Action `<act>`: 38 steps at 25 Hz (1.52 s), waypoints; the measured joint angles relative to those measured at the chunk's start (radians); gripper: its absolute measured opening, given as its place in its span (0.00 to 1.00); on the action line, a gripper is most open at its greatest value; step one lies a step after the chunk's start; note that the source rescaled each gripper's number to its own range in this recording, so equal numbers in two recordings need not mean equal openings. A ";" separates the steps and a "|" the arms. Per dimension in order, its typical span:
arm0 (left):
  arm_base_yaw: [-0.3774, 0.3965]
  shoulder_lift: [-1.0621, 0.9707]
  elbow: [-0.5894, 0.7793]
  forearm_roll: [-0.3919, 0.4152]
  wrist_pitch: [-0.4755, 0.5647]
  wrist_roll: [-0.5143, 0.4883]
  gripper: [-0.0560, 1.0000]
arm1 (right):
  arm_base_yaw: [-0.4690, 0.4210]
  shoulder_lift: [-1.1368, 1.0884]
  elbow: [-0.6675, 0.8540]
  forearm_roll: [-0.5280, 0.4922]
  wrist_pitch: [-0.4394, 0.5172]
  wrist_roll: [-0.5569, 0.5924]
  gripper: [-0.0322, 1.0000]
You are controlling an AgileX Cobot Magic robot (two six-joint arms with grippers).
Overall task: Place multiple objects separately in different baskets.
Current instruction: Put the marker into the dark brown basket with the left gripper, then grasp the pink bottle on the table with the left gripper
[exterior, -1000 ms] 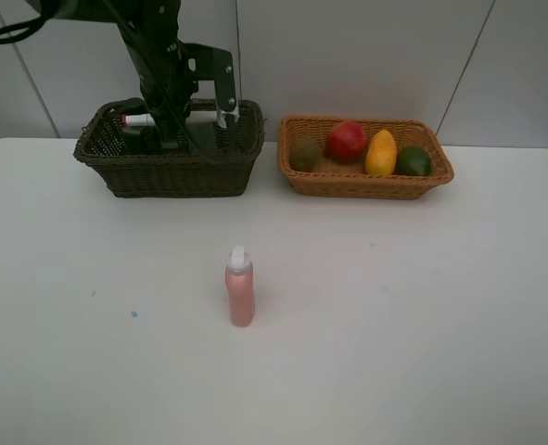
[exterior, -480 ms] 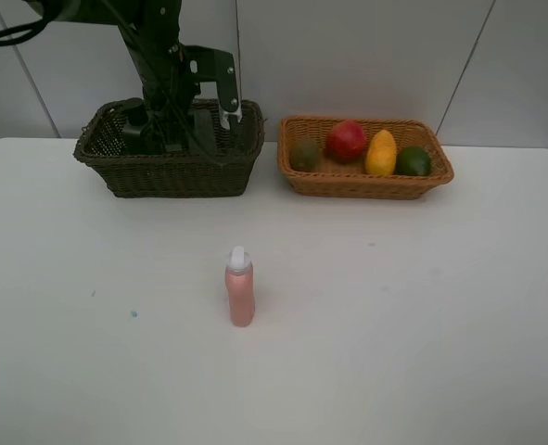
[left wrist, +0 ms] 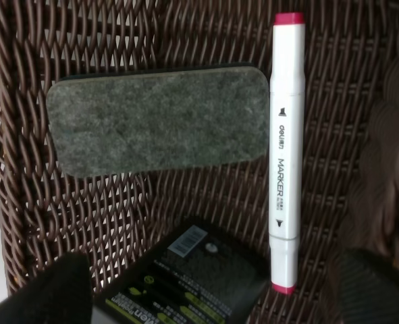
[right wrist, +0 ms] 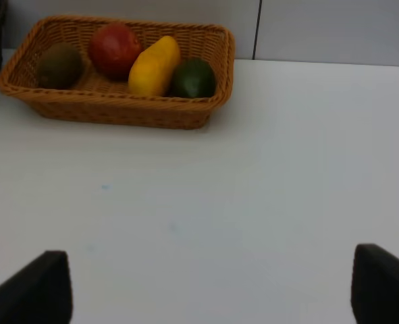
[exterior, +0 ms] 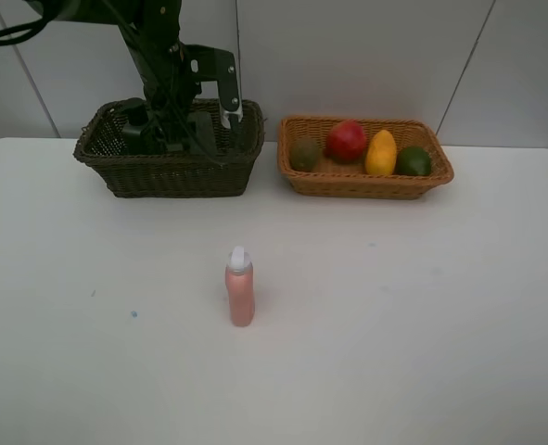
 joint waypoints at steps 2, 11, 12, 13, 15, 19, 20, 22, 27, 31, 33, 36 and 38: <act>0.000 0.000 0.000 0.000 0.000 0.003 0.96 | 0.000 0.000 0.000 0.000 0.000 0.000 1.00; 0.000 -0.001 0.000 0.000 -0.010 0.007 0.96 | 0.000 0.000 0.000 0.000 0.000 0.000 1.00; 0.000 -0.001 0.000 0.000 -0.008 0.007 0.96 | 0.000 0.000 0.000 0.000 0.000 0.000 1.00; 0.000 -0.002 0.000 0.000 -0.006 0.007 0.96 | 0.000 0.000 0.000 0.000 0.000 0.000 1.00; 0.000 -0.006 0.000 0.000 0.008 0.005 0.96 | 0.000 0.000 0.000 0.000 0.000 0.000 1.00; 0.000 -0.038 0.000 -0.005 0.020 -0.084 0.96 | 0.000 0.000 0.000 0.000 0.000 0.000 1.00; 0.000 -0.052 0.000 -0.008 0.026 -0.134 0.96 | 0.000 0.000 0.000 0.000 0.000 0.000 1.00; 0.000 -0.082 0.000 -0.012 0.041 -0.245 0.96 | 0.000 0.000 0.000 0.000 0.000 0.000 1.00; 0.000 -0.140 0.000 -0.042 0.102 -0.602 0.96 | 0.000 0.000 0.000 0.000 0.000 0.000 1.00; -0.006 -0.180 0.000 -0.054 0.184 -0.827 0.96 | 0.000 0.000 0.000 0.000 0.000 0.000 1.00; -0.013 -0.189 0.000 -0.069 0.227 -0.901 0.96 | 0.000 0.000 0.000 0.000 0.000 0.000 1.00; -0.036 -0.192 0.000 -0.109 0.281 -0.984 0.96 | 0.000 0.000 0.000 0.000 0.000 0.000 1.00; -0.058 -0.192 0.000 -0.146 0.310 -1.023 0.96 | 0.000 0.000 0.000 0.000 0.000 0.000 1.00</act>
